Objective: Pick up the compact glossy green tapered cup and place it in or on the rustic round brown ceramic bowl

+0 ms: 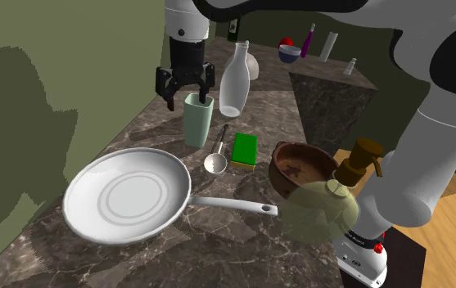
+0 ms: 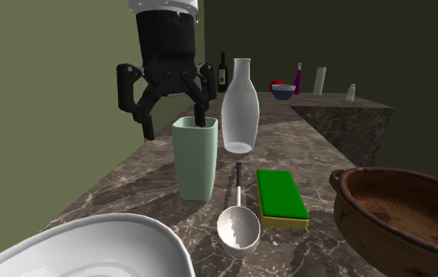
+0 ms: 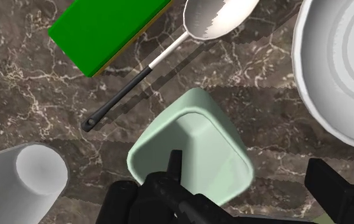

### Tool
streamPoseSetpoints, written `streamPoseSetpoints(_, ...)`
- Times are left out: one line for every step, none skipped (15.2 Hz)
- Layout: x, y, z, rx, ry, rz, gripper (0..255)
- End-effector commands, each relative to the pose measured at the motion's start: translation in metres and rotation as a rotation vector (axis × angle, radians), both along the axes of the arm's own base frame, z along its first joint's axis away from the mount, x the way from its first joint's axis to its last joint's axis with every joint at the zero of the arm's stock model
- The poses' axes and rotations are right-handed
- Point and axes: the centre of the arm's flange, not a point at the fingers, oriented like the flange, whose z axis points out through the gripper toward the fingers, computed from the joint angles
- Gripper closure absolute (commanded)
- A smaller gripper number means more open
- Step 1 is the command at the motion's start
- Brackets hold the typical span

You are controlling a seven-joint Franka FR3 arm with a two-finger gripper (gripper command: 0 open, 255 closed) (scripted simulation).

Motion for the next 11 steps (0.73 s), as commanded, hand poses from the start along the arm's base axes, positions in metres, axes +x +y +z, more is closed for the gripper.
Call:
streamPoseSetpoints(0.0005, 0.0001, -0.0072, 0.000, 0.000, 0.000, 0)
streamPoseSetpoints(0.0006, 0.0002, -0.0071, 0.000, 0.000, 0.000, 0)
streamPoseSetpoints(0.0006, 0.0002, -0.0071, 0.000, 0.000, 0.000, 0)
streamPoseSetpoints(0.0006, 0.0002, -0.0071, 0.000, 0.000, 0.000, 0)
streamPoseSetpoints(0.0006, 0.0002, -0.0071, 0.000, 0.000, 0.000, 0)
streamPoseSetpoints(0.0006, 0.0002, -0.0071, 0.000, 0.000, 0.000, 0)
streamPoseSetpoints(0.0006, 0.0002, -0.0071, 0.000, 0.000, 0.000, 0)
streamPoseSetpoints(0.0006, 0.0002, -0.0071, 0.000, 0.000, 0.000, 0)
streamPoseSetpoints(0.0006, 0.0002, -0.0071, 0.000, 0.000, 0.000, 255)
streamPoseSetpoints(0.0006, 0.0002, -0.0071, 0.000, 0.000, 0.000, 255)
streamPoseSetpoints(0.0006, 0.0002, -0.0071, 0.000, 0.000, 0.000, 255)
